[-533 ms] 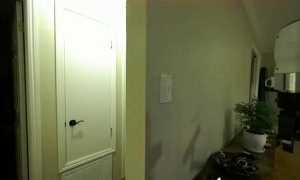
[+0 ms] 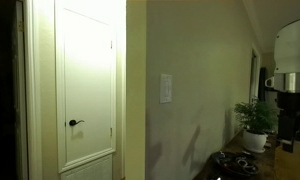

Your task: Press the switch

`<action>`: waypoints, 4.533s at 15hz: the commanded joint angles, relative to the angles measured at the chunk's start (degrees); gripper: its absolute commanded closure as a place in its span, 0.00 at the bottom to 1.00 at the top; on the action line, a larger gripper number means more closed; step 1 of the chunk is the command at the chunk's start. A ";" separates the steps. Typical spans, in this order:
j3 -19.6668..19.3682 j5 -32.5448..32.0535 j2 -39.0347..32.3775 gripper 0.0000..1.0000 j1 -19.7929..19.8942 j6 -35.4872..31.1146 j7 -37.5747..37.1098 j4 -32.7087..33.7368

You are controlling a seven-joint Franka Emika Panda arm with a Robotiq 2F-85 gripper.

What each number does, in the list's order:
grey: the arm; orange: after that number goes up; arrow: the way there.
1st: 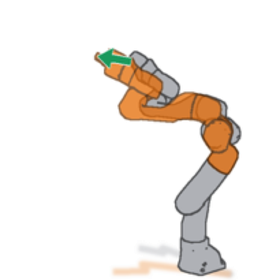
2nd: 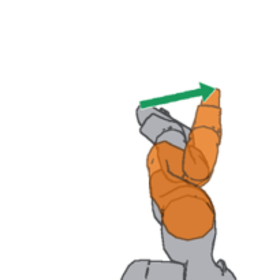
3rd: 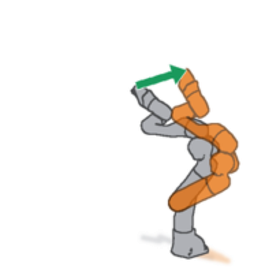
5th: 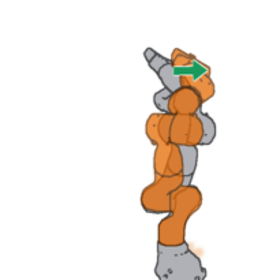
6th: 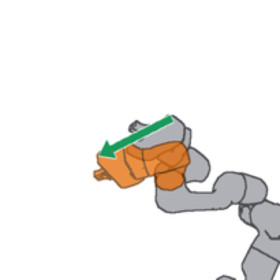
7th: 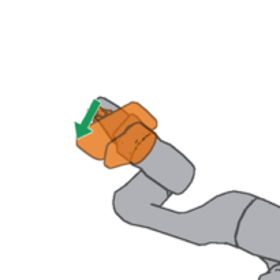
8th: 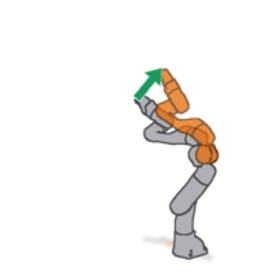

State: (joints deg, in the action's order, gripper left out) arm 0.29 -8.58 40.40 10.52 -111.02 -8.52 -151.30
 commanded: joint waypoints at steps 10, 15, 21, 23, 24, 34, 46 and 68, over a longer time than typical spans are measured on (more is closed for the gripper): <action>0.10 0.22 -9.18 0.00 -5.16 -6.27 4.67 7.12; 0.44 0.30 -19.56 0.00 -8.64 -12.16 8.79 14.85; 0.84 -0.01 -23.46 0.00 -9.50 -12.17 9.08 18.11; 0.82 -0.02 -24.15 0.00 -9.52 -12.17 9.45 18.75; 0.82 -0.02 -24.16 0.00 -9.53 -12.17 9.50 18.78; 1.26 3.73 -30.48 0.00 -10.86 -14.74 9.11 26.33; 1.07 7.98 -37.08 0.81 -10.86 -22.31 8.28 39.33; -0.06 4.52 -39.87 0.96 -9.90 -40.58 5.74 40.22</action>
State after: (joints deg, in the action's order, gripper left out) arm 0.45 -4.14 2.16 0.65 -149.86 -1.40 -112.33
